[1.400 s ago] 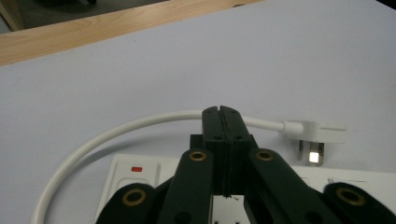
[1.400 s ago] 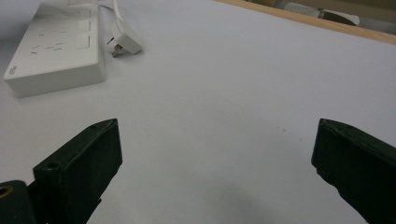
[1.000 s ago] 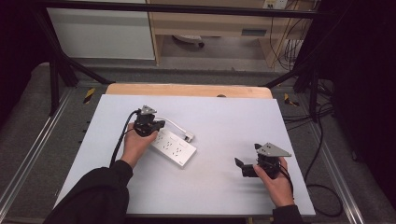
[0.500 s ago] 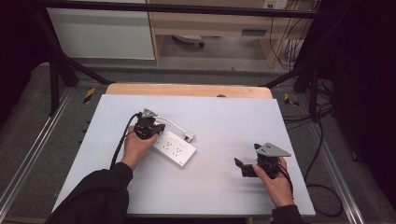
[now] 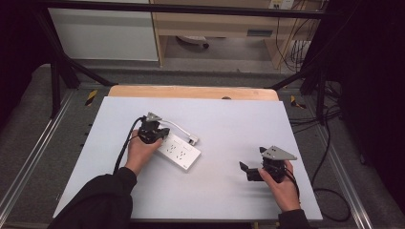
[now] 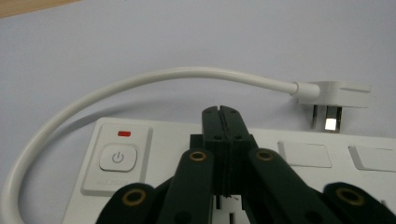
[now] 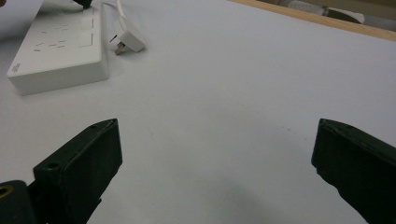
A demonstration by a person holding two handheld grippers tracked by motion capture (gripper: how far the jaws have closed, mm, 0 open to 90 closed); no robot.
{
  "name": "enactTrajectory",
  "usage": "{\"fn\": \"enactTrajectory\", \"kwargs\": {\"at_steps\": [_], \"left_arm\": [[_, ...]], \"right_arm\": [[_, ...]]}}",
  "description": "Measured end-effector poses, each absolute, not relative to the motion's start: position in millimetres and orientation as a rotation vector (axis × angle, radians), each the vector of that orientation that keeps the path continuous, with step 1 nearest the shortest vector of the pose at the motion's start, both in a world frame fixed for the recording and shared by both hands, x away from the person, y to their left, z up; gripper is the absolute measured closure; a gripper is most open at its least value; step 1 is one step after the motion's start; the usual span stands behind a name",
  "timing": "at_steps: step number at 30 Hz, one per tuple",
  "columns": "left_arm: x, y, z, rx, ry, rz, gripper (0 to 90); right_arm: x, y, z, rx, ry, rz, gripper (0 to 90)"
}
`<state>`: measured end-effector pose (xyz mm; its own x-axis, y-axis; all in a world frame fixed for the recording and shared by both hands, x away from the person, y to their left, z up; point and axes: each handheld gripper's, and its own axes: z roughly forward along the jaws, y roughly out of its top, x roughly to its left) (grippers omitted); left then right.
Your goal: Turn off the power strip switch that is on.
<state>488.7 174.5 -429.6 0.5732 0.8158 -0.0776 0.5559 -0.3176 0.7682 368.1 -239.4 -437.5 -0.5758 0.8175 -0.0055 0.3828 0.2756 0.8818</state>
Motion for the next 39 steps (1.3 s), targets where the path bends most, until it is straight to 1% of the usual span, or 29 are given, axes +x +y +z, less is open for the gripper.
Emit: {"fn": "enactTrajectory", "kwargs": {"at_steps": [20,39], "left_arm": [[489.1,175.7,-431.3,2.01,1.088,0.398,90.0],[489.0,175.6,-431.5,2.017,1.074,0.403,90.0]], "right_arm": [[367.9,-239.3,-437.4,1.075,2.092,1.247,2.2],[367.8,-239.3,-437.3,1.073,2.094,1.245,2.2]]}}
